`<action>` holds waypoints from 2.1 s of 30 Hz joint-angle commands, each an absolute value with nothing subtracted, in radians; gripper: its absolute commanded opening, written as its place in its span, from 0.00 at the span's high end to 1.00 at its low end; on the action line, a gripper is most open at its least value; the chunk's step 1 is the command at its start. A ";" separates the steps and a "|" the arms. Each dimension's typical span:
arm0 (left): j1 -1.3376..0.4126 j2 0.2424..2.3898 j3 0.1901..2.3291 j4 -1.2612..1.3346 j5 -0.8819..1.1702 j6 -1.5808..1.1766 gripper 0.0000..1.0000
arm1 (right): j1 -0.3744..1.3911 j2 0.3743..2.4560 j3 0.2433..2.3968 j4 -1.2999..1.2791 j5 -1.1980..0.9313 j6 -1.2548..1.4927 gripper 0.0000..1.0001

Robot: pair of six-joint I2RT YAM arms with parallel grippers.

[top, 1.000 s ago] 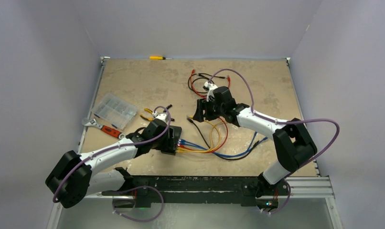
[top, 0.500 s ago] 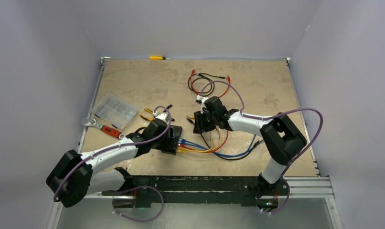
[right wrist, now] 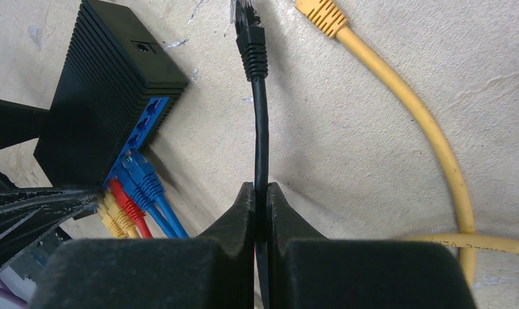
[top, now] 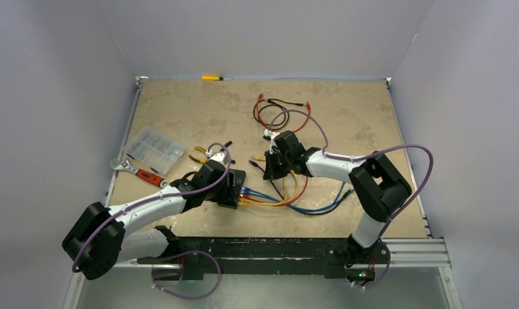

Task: Pull the plug from the switch port
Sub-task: Pick up the connector from the center of the board, then place the connector at the center of the board.

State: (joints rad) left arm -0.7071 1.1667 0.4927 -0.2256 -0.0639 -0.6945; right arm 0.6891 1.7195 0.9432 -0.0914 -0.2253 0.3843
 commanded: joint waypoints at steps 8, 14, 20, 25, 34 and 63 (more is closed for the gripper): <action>-0.707 1.186 0.489 -0.232 -0.052 -0.684 1.00 | 0.694 1.573 1.024 -0.075 -0.247 0.398 1.00; -0.708 1.199 0.501 -0.238 -0.050 -0.676 1.00 | 0.694 1.499 1.054 -0.062 -0.263 0.416 1.00; -0.708 1.199 0.506 -0.242 -0.048 -0.677 1.00 | 0.695 1.430 1.083 -0.051 -0.286 0.436 1.00; -0.707 1.212 0.512 -0.240 -0.047 -0.674 1.00 | 0.694 1.375 1.103 -0.036 -0.289 0.453 1.00; -0.708 1.221 0.501 -0.226 -0.042 -0.676 1.00 | 0.694 1.267 1.135 0.038 -0.308 0.483 1.00; -0.709 1.242 0.481 -0.207 -0.039 -0.676 1.00 | 0.695 1.036 1.107 0.165 -0.279 0.557 1.00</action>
State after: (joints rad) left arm -0.7071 1.2148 0.5045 -0.1883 -0.0525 -0.6861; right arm 0.6891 1.0996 1.1225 0.0772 -0.3302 0.5419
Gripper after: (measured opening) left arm 0.636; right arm 0.030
